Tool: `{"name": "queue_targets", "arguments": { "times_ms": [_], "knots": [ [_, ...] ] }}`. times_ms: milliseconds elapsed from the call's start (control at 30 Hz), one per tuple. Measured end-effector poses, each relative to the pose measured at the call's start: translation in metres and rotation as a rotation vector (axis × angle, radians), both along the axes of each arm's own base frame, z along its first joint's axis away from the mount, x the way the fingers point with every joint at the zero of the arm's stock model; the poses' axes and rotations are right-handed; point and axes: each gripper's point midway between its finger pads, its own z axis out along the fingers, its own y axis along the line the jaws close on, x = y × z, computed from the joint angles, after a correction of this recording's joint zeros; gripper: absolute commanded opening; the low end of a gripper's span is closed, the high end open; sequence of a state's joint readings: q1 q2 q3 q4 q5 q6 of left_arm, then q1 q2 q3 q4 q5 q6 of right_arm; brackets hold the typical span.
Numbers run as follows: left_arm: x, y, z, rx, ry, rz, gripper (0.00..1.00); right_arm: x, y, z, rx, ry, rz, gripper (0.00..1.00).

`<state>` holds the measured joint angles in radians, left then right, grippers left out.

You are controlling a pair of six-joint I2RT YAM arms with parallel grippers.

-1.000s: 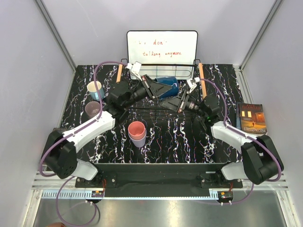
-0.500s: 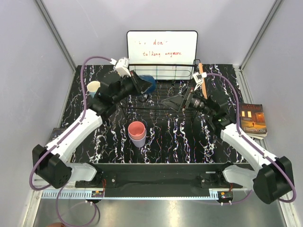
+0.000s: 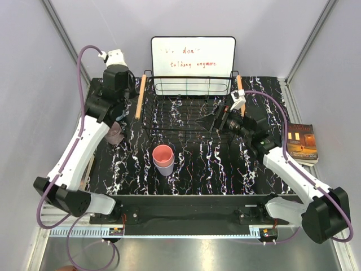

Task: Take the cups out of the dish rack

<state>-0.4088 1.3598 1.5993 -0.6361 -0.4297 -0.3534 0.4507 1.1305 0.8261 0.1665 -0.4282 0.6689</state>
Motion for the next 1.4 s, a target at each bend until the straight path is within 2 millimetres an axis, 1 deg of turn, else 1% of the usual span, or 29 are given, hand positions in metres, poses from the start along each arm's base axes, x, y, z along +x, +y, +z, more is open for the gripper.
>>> {"name": "queue_targets", "arguments": {
  "times_ms": [67, 100, 133, 200, 300, 367, 533, 733, 833, 867, 967, 1033, 1100, 1133, 1300, 1400],
  "knots": [
    [0.007, 0.021, -0.019, 0.045, 0.059, 0.069, 0.0, 0.0, -0.001, -0.003, -0.007, 0.01, -0.002, 0.98],
    [0.008, 0.025, -0.023, 0.054, 0.073, 0.084, 0.0, 0.0, -0.001, -0.003, -0.009, 0.011, -0.002, 0.98],
    [0.014, 0.036, -0.038, 0.078, 0.117, 0.119, 0.0, 0.0, -0.001, -0.004, -0.012, 0.01, -0.002, 0.98],
    [0.021, 0.052, -0.059, 0.105, 0.181, 0.168, 0.0, 0.0, -0.002, -0.006, -0.02, 0.011, -0.007, 0.98],
    [0.028, 0.077, -0.081, 0.117, 0.24, 0.248, 0.0, 0.001, -0.003, -0.006, -0.026, 0.01, -0.017, 0.98],
    [0.028, 0.096, -0.091, 0.109, 0.262, 0.308, 0.0, 0.001, -0.003, -0.006, -0.025, 0.008, -0.017, 0.98],
    [0.022, 0.14, -0.107, 0.092, 0.291, 0.448, 0.0, 0.001, -0.003, -0.006, -0.026, 0.007, -0.017, 0.98],
    [0.018, 0.176, -0.128, 0.011, 0.32, 0.552, 0.0, 0.002, -0.001, -0.007, -0.011, 0.003, -0.013, 0.98],
    [0.024, 0.193, -0.145, -0.037, 0.349, 0.594, 0.0, 0.004, 0.001, -0.011, -0.004, 0.018, -0.008, 0.98],
    [0.027, 0.197, -0.153, -0.052, 0.362, 0.605, 0.0, 0.004, 0.002, -0.012, -0.002, 0.022, -0.006, 0.98],
    [0.035, 0.205, -0.188, -0.097, 0.434, 0.622, 0.0, 0.003, 0.002, -0.015, -0.001, 0.03, 0.0, 0.98],
    [0.038, 0.207, -0.211, -0.121, 0.488, 0.624, 0.0, 0.003, 0.002, -0.015, 0.0, 0.03, 0.001, 0.98],
    [0.041, 0.207, -0.228, -0.133, 0.521, 0.622, 0.0, 0.003, 0.002, -0.015, 0.0, 0.029, 0.0, 0.98],
    [0.042, 0.209, -0.231, -0.13, 0.523, 0.624, 0.0, 0.004, 0.003, -0.016, 0.0, 0.029, 0.0, 0.98],
    [0.052, 0.211, -0.23, -0.153, 0.489, 0.622, 0.0, 0.006, 0.004, -0.017, 0.002, 0.027, 0.001, 0.98],
    [0.058, 0.215, -0.233, -0.161, 0.479, 0.624, 0.0, 0.011, 0.007, -0.022, 0.004, 0.037, 0.002, 0.98]
  ]
}}
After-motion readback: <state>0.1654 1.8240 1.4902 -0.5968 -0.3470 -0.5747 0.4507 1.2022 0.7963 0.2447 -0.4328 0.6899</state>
